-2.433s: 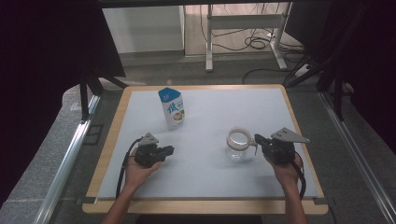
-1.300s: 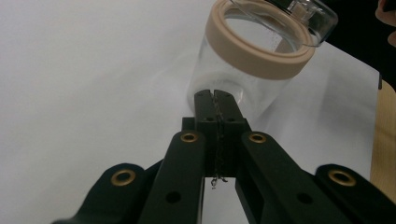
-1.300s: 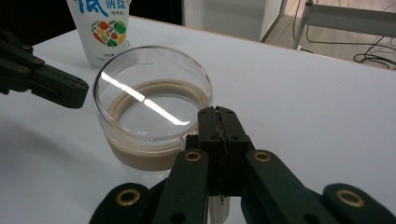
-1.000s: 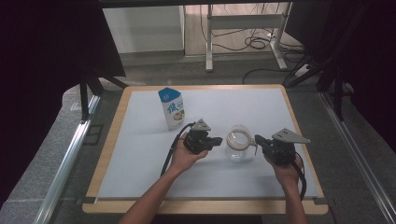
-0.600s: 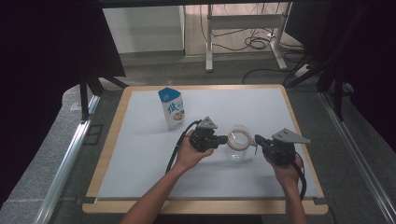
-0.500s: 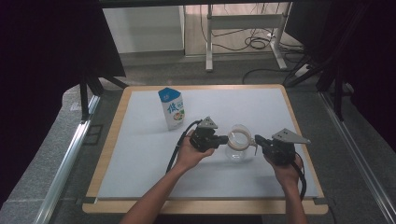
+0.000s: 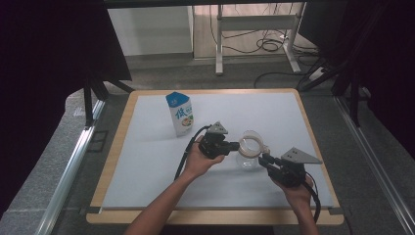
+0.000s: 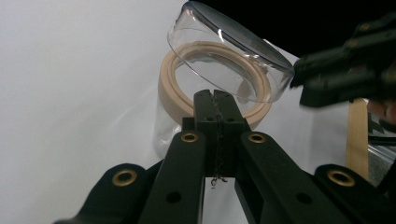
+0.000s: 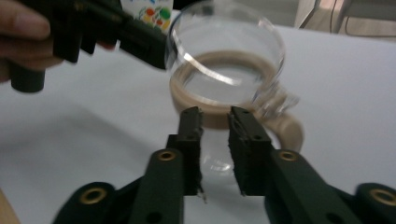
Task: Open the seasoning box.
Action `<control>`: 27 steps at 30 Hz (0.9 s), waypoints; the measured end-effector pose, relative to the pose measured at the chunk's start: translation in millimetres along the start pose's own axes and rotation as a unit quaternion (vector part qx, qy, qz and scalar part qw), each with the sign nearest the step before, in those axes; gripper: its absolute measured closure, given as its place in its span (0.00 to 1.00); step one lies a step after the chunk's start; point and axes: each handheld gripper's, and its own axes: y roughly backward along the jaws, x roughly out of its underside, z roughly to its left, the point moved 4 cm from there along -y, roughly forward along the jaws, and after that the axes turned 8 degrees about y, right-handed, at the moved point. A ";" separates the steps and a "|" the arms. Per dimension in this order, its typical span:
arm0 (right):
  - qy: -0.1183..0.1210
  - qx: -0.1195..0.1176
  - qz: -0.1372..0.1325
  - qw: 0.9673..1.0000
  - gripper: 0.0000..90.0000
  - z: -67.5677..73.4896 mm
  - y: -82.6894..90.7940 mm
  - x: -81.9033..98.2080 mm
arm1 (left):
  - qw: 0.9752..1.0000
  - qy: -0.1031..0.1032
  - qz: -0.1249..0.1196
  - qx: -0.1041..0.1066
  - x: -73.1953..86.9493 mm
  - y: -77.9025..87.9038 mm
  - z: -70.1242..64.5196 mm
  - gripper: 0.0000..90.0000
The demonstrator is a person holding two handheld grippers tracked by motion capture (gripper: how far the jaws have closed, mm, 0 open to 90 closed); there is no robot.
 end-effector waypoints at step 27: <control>0.041 -0.036 0.064 0.996 0.54 47.7 -55.4 34.0 | 1.000 -0.013 -0.006 0.013 -19.1 2.5 -15.2 1.00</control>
